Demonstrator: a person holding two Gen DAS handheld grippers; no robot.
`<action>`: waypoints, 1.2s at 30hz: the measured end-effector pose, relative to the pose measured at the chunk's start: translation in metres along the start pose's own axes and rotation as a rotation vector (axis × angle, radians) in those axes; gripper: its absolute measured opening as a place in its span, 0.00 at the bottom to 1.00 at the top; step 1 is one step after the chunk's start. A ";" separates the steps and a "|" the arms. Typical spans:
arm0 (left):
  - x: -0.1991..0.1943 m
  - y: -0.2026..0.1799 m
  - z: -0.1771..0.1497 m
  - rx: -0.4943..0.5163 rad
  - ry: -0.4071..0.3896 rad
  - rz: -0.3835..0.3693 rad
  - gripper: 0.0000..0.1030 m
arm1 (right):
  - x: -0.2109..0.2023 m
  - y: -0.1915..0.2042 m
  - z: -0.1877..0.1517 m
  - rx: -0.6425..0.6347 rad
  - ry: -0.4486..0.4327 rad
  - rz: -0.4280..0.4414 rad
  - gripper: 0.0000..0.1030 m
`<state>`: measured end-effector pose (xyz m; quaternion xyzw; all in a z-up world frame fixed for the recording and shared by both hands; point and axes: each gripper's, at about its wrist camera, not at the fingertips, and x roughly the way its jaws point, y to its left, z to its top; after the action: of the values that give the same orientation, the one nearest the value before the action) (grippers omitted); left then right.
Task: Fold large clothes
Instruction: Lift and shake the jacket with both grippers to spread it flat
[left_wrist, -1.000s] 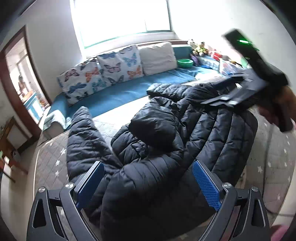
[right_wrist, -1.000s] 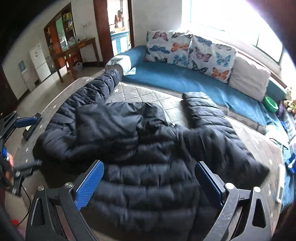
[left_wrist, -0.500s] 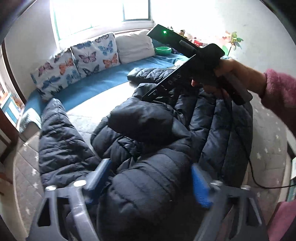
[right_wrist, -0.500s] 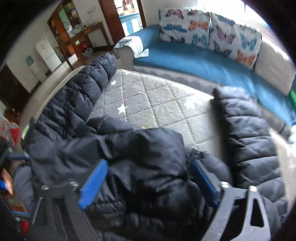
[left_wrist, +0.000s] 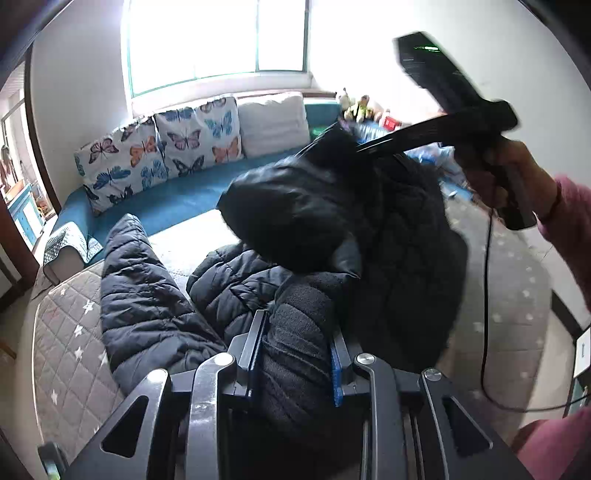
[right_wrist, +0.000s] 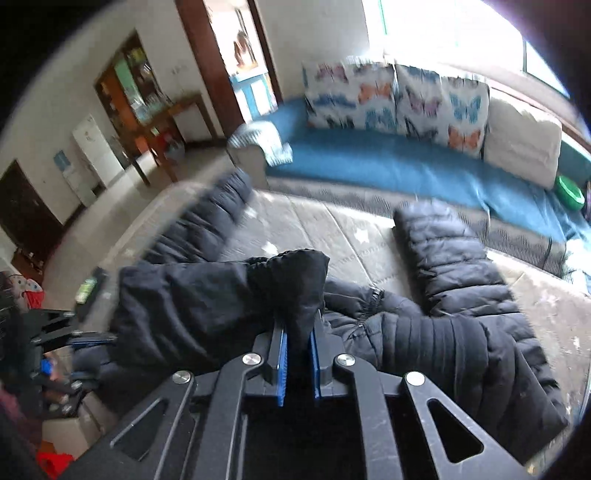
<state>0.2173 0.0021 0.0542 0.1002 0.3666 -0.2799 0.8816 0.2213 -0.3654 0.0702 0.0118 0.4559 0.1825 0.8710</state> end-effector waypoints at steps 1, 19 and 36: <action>-0.015 -0.006 -0.005 0.003 -0.018 -0.005 0.27 | -0.022 0.014 -0.005 -0.017 -0.035 -0.001 0.11; -0.075 -0.135 -0.143 0.133 0.090 -0.138 0.27 | -0.160 0.175 -0.196 -0.220 -0.082 -0.048 0.12; -0.134 -0.128 -0.148 0.117 0.087 -0.147 0.60 | -0.179 0.159 -0.191 -0.069 0.068 0.130 0.43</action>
<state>-0.0197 0.0100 0.0469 0.1365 0.3940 -0.3602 0.8345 -0.0727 -0.3038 0.1303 0.0050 0.4771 0.2547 0.8411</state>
